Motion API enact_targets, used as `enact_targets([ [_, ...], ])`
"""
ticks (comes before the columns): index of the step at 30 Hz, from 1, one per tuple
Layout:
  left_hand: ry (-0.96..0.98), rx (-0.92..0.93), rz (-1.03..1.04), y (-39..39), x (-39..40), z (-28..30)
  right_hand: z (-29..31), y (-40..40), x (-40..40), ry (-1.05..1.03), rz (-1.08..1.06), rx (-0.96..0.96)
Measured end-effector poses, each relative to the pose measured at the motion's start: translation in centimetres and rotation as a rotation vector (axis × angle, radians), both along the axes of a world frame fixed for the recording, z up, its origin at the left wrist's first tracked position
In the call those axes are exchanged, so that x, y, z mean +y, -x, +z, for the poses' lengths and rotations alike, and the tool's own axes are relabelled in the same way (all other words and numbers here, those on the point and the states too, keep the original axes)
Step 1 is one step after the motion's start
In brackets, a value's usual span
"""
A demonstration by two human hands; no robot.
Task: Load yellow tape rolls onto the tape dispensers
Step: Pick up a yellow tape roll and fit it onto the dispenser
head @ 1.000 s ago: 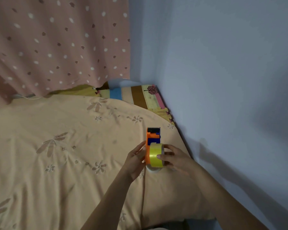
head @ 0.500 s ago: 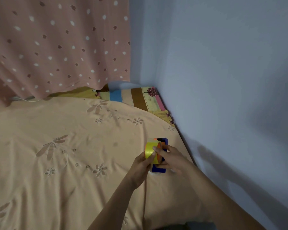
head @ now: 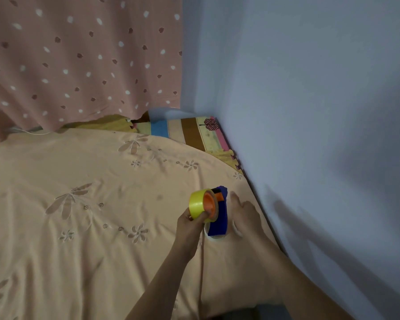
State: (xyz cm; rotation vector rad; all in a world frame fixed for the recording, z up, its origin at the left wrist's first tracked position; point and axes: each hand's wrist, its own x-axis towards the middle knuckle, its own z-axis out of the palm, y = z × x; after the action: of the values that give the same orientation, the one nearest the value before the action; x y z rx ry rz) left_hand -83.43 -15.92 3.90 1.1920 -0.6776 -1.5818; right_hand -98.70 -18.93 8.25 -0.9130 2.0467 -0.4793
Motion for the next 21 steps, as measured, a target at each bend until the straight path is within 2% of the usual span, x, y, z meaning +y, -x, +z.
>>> enact_targets([
  [1,0.000,0.027,0.003,-0.5,-0.1,-0.1,-0.2,-0.1,0.2,-0.031,-0.001,0.027],
  [2,0.003,0.039,0.000,-0.9,-0.2,-0.2,-0.2,-0.5,0.4,-0.105,-0.008,-0.029],
  [5,0.013,0.030,-0.019,-1.2,0.1,-0.3,-0.3,-2.2,1.0,-0.230,-0.123,-0.536],
  [7,0.032,0.009,-0.041,-1.1,0.7,-0.5,-0.3,-3.1,1.3,-0.170,-0.138,-0.633],
  [10,0.016,-0.014,-0.055,-1.5,1.9,-0.8,-0.9,-4.5,1.5,-0.081,-0.144,-0.578],
  [14,0.002,-0.127,-0.098,-3.4,3.0,-0.5,-1.9,-5.6,1.8,-0.082,-0.081,-0.470],
  [17,-0.021,-0.159,-0.071,-5.5,3.6,0.4,-2.3,-6.7,1.4,-0.021,0.070,-0.368],
  [21,-0.169,-0.127,0.138,-8.5,4.8,1.9,-2.0,-9.7,1.1,0.079,0.355,-0.203],
])
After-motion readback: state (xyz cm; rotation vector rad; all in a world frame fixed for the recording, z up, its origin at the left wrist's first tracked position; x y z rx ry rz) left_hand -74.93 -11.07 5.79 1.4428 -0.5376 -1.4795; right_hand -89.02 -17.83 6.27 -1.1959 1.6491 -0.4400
